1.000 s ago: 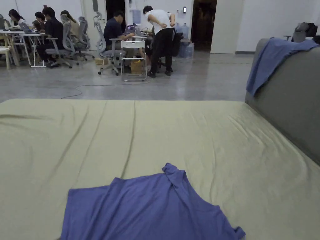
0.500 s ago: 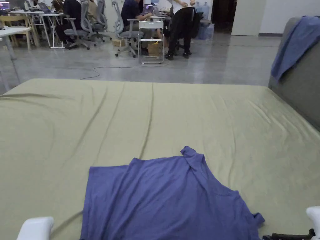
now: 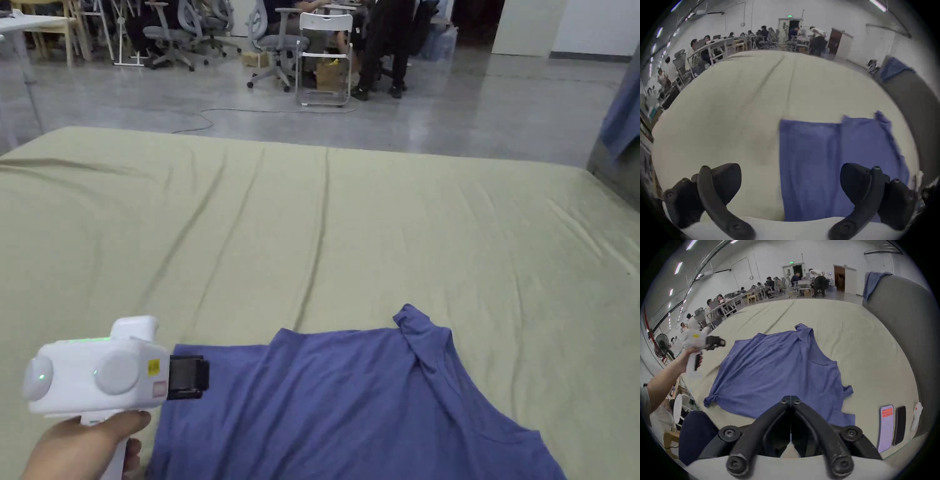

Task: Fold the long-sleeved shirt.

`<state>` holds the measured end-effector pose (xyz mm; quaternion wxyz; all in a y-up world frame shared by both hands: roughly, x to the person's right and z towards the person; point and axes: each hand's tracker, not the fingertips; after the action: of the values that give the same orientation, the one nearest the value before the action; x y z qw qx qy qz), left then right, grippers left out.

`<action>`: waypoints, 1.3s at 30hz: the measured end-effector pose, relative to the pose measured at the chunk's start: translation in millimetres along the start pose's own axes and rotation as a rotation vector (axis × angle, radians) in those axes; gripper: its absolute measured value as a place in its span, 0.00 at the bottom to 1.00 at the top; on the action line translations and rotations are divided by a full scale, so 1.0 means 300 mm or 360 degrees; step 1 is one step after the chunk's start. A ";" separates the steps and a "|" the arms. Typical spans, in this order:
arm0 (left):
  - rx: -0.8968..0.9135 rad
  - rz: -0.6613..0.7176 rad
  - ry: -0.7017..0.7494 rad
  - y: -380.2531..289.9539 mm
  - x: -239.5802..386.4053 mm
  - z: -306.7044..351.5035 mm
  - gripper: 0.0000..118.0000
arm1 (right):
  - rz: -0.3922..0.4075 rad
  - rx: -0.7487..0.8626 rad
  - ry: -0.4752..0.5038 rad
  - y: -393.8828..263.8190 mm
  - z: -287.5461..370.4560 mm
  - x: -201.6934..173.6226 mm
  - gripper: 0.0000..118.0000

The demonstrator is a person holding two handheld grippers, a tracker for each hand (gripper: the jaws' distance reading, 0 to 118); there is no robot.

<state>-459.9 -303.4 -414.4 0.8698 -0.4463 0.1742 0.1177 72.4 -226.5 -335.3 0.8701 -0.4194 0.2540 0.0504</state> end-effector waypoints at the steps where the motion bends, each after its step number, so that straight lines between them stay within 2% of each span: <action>1: -0.0036 -0.0023 0.0024 0.031 0.014 -0.092 1.00 | 0.0009 -0.0020 -0.0016 0.019 -0.037 0.011 0.00; 4: -0.0066 -0.0165 0.0065 0.042 0.100 -0.251 0.81 | 0.0025 -0.0054 -0.0053 0.127 -0.151 0.042 0.00; 5: -0.0061 -0.0266 0.0062 0.033 0.128 -0.269 0.80 | 0.0023 -0.0056 -0.0055 0.165 -0.190 0.059 0.00; 6: 0.0066 -0.0379 0.0137 0.018 0.158 -0.257 0.78 | 0.0024 -0.0056 -0.0059 0.234 -0.237 0.057 0.00; 7: 0.0168 -0.0463 0.0134 0.014 0.171 -0.237 0.66 | 0.0038 -0.0041 -0.0068 0.288 -0.288 0.072 0.00; 8: 0.0159 -0.0480 0.0050 0.015 0.178 -0.223 0.27 | 0.0070 -0.0026 -0.0093 0.343 -0.343 0.089 0.18; 9: 0.0159 -0.0431 -0.0036 0.010 0.181 -0.204 0.02 | 0.0107 -0.0018 -0.0126 0.409 -0.409 0.109 0.52; 10: 0.0162 -0.0414 0.0006 -0.002 0.181 -0.176 0.02 | 0.0129 -0.0044 -0.0164 0.489 -0.487 0.117 0.87; 11: 0.0182 -0.0398 0.0049 -0.007 0.173 -0.157 0.02 | 0.0111 -0.0090 -0.0227 0.547 -0.563 0.134 1.00; 12: 0.0177 -0.0346 -0.0065 -0.005 0.149 -0.141 0.02 | 0.0093 -0.0121 -0.0275 0.600 -0.629 0.159 0.99; 13: 0.0260 -0.0220 -0.0168 -0.006 0.117 -0.114 0.02 | 0.0089 -0.0072 -0.0248 0.659 -0.704 0.164 0.99; 17: 0.0309 -0.0061 -0.0154 0.000 0.036 -0.033 0.02 | -0.0009 -0.0339 -0.0335 0.802 -0.960 0.156 0.98; 18: 0.0303 -0.0033 -0.0162 -0.005 0.013 -0.016 0.02 | -0.0049 -0.0439 -0.0367 0.801 -1.001 0.165 0.91; 19: 0.0289 -0.0027 -0.0163 0.001 0.000 -0.011 0.02 | -0.0101 -0.0501 -0.0394 0.802 -1.027 0.161 0.71; 20: 0.0281 -0.0014 -0.0166 -0.003 -0.016 -0.003 0.02 | -0.0133 -0.0487 -0.0390 0.796 -1.033 0.156 0.25; 21: 0.0275 -0.0021 -0.0163 -0.007 -0.032 0.007 0.02 | -0.0116 -0.0457 -0.0391 0.794 -1.031 0.147 0.05; 23: 0.0274 -0.0025 -0.0160 -0.013 -0.049 0.034 0.02 | -0.0171 -0.0396 -0.0367 0.756 -0.979 0.153 0.05; 25: 0.0277 -0.0011 -0.0169 -0.019 -0.071 0.067 0.02 | -0.0200 -0.0326 -0.0258 0.737 -0.916 0.157 0.05; 27: 0.0306 0.0025 -0.0227 -0.030 -0.083 0.122 0.02 | -0.0177 -0.0252 -0.0299 0.724 -0.816 0.158 0.05; 28: 0.0336 0.0033 -0.0239 -0.042 -0.086 0.163 0.02 | -0.0173 -0.0149 -0.0328 0.717 -0.738 0.154 0.05; 29: 0.0358 0.0038 -0.0257 -0.051 -0.091 0.203 0.02 | -0.0155 -0.0067 -0.0294 0.709 -0.657 0.151 0.05; 34: 0.0477 0.0155 -0.0377 -0.091 -0.116 0.474 0.02 | 0.0076 0.0297 -0.0240 0.592 -0.162 0.051 0.04; 37: 0.0599 0.0221 -0.0445 -0.119 -0.126 0.661 0.02 | 0.0078 0.0507 -0.0211 0.492 0.126 0.005 0.04; 39: 0.0676 0.0241 -0.0459 -0.140 -0.126 0.784 0.02 | 0.0036 0.0611 -0.0190 0.430 0.294 -0.014 0.04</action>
<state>-432.7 -137.1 -240.9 0.9485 -0.2182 0.1021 0.2056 65.2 -76.4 -378.5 0.9470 -0.2391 0.2117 0.0357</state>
